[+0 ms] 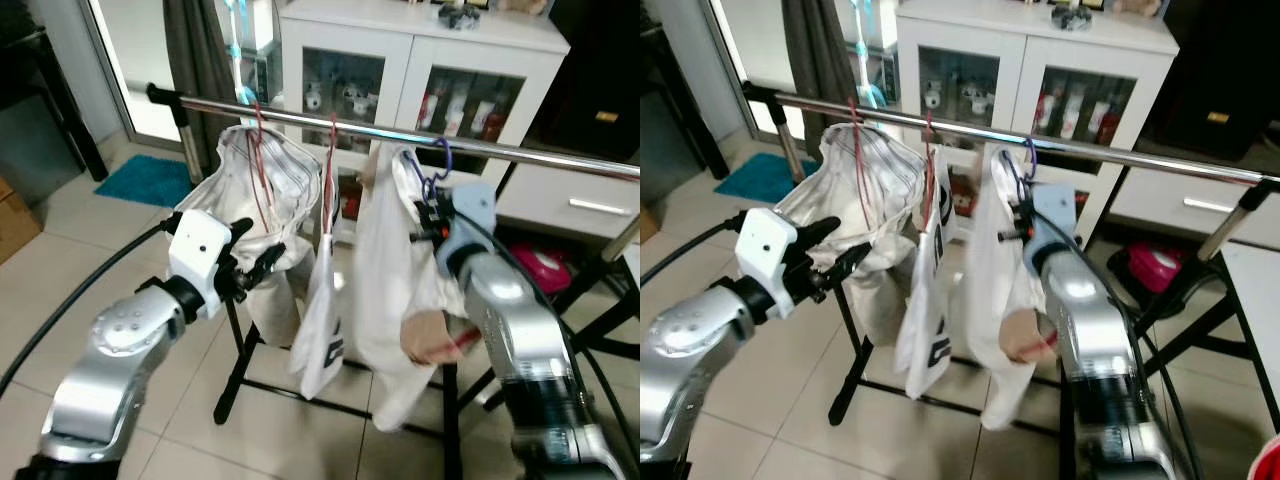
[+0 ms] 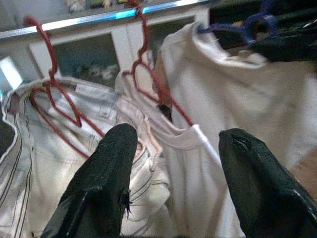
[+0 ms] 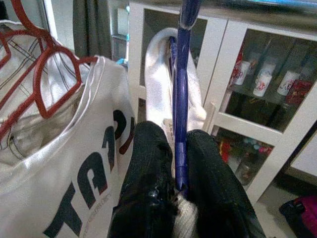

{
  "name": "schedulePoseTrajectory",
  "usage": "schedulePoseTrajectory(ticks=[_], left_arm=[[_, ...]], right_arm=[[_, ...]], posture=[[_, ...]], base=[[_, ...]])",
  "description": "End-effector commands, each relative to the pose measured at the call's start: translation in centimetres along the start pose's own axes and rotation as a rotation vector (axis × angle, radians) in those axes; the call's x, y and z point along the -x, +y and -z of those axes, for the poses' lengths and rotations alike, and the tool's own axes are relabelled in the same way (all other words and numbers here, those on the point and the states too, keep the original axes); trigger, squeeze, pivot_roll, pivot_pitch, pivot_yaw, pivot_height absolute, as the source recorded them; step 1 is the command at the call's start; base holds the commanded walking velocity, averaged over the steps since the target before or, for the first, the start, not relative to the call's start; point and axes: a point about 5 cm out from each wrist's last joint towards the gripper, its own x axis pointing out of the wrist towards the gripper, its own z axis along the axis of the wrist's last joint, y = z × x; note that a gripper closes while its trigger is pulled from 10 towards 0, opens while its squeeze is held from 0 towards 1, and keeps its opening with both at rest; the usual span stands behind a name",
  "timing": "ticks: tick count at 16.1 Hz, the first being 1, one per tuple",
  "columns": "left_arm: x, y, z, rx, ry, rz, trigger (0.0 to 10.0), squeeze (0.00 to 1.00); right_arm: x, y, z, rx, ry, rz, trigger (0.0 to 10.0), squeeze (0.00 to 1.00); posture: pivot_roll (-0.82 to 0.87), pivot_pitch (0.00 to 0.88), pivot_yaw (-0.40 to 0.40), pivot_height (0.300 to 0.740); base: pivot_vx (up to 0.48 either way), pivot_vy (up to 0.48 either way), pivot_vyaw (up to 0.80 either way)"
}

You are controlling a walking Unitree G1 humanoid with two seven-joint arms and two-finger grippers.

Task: Hang hanger

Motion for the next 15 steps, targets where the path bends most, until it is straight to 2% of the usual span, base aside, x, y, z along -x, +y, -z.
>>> schedulePoseTrajectory(ticks=[1, 4, 7, 8, 11, 13, 14, 15], left_arm=[[0.4, -0.4, -0.6, -0.008, -0.013, 0.071, 10.0, 0.0], [1.0, -0.8, -1.2, -0.01, -0.013, 0.154, 10.0, 0.0], [1.4, -0.4, -1.3, -0.026, -0.004, 0.159, 10.0, 0.0], [2.1, -0.2, -1.7, -0.037, 0.006, 0.164, 10.0, 0.0], [2.9, 0.0, -2.0, -0.045, 0.028, 0.171, 10.0, 0.0], [3.5, -0.3, -2.0, -0.043, 0.051, 0.201, 10.0, 0.0], [3.6, -0.4, -1.9, -0.039, 0.053, 0.208, 10.0, 0.0], [3.6, -0.4, -1.9, -0.038, 0.055, 0.209, 10.0, 0.0]], right_arm=[[-0.9, -1.3, -0.7, -0.007, -0.014, 0.047, 10.0, 0.0], [-2.8, -2.9, -1.1, -0.04, 0.028, 0.118, 10.0, 0.0], [-4.4, -3.4, -1.5, -0.045, 0.077, 0.124, 10.0, 0.0], [-5.1, -3.7, -1.7, -0.063, 0.109, 0.145, 10.0, 0.0], [-5.4, -4.4, -1.3, -0.093, 0.147, 0.194, 10.0, 0.0], [-5.2, -4.7, -0.3, -0.136, 0.196, 0.22, 10.0, 0.0], [-5.1, -4.7, 0.1, -0.14, 0.202, 0.217, 10.0, 0.15], [-5.0, -4.7, 0.3, -0.139, 0.205, 0.215, 10.0, 0.15]], posture=[[0.03, 0.0, -0.017, 0.74], [0.04, 0.0, -0.014, 0.74], [0.05, 0.0, -0.015, 0.74], [0.08, 0.0, -0.024, 0.74], [0.11, 0.0, -0.026, 0.74], [0.12, 0.0, -0.027, 0.74], [0.12, 0.0, -0.025, 0.74], [0.11, 0.0, -0.023, 0.74]], base=[[0.0, 0.0, 0.0], [0.0, 0.0, 0.0], [0.0, 0.0, 0.0], [0.0, 0.0, 0.0], [0.0, 0.0, 0.0], [0.0, 0.0, 0.0], [0.0, 0.0, 0.0], [0.0, 0.0, 0.0]])
